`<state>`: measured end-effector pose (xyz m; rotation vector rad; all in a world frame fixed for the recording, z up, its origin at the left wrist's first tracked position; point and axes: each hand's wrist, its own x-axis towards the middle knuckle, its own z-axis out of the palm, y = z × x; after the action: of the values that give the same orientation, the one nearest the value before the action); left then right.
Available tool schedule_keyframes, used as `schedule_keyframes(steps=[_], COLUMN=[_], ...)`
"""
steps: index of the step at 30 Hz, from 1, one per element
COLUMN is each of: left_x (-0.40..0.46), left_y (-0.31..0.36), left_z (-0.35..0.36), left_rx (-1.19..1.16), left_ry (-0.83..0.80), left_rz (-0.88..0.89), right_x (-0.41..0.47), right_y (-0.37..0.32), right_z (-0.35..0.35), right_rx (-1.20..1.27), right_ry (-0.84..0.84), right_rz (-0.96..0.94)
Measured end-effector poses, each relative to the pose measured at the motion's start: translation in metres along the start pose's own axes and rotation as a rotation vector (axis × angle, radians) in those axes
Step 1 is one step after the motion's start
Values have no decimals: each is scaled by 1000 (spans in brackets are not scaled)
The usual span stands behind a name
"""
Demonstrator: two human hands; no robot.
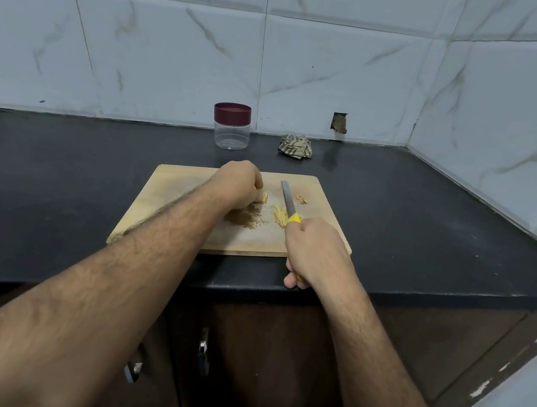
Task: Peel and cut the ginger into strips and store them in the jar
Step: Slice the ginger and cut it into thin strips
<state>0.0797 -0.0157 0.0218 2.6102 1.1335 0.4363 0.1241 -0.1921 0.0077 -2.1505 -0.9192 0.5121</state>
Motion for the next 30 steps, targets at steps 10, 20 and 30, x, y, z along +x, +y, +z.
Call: schedule_keyframes(steps=[10,20,30], left_x=[-9,-49,-58], left_y=[0,-30,-46], left_z=[3,-14,-9], left_rx=[-116,-565,-269], left_ry=[82,-60,65], left_rz=[-4,-126,-80], right_x=[-3,-11,-24], right_y=[0,-5,-19], right_z=[0,3,8], right_rx=[-81,-293,-499], right_ry=[41,91,54], right_rz=[-18,-130,-292])
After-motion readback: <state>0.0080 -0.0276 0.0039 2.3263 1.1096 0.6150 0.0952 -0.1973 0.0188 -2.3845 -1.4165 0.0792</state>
